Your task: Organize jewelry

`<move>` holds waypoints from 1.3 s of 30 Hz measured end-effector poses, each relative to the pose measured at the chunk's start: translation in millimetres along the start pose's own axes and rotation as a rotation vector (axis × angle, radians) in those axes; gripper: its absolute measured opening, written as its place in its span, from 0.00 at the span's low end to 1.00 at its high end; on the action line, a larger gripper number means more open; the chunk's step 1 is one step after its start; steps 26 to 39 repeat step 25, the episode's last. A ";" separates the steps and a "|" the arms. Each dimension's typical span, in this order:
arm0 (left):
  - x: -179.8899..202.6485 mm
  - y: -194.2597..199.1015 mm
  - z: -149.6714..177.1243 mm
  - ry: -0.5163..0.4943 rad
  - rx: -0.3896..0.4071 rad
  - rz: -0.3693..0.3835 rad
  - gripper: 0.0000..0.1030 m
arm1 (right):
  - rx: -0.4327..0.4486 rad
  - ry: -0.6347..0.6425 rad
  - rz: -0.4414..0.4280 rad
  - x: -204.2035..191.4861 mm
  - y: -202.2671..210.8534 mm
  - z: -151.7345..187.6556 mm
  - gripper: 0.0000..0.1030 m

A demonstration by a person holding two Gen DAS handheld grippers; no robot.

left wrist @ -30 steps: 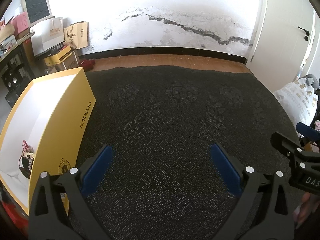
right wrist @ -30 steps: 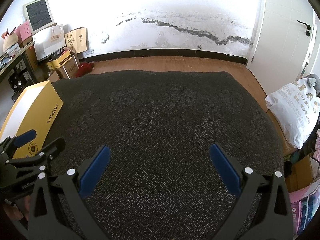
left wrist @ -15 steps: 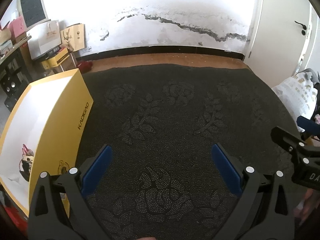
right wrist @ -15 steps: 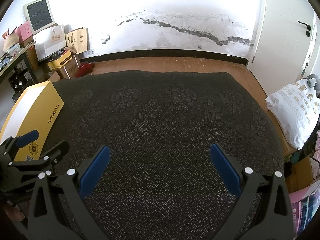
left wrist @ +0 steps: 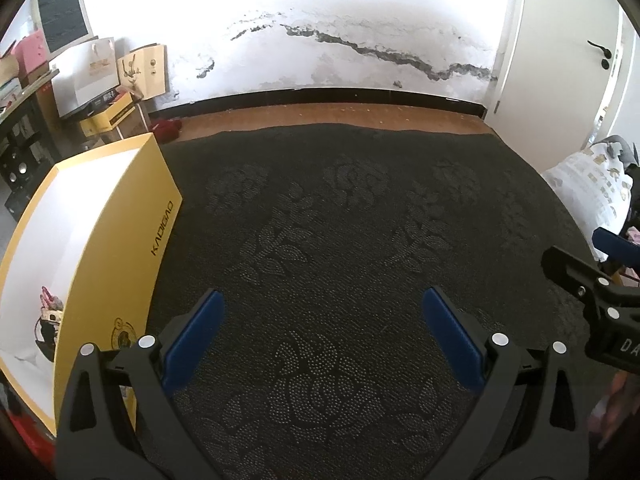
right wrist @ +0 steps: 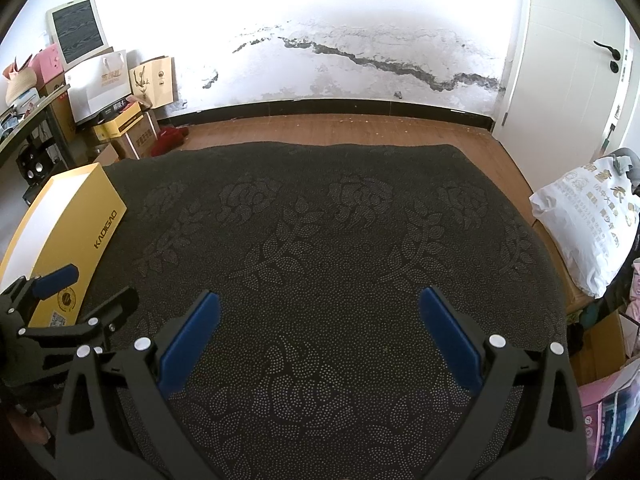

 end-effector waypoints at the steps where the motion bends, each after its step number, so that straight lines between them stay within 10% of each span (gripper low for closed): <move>1: 0.0 0.5 0.4 0.004 0.002 0.000 0.94 | 0.000 -0.001 0.002 0.1 -0.2 -0.1 0.94; 39: -2.6 7.5 -3.5 0.013 0.009 -0.048 0.94 | 0.008 -0.002 0.002 -1.5 2.4 0.3 0.94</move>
Point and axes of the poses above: each gripper's, at about its wrist camera, not at the fingertips, and y roughly against the way its jaws point, x to its right, z to its underside, the point moved 3 cm from there along -y, roughly the way its jaws point, and after that the axes turned 6 degrees about -x, right-handed, at the moved point
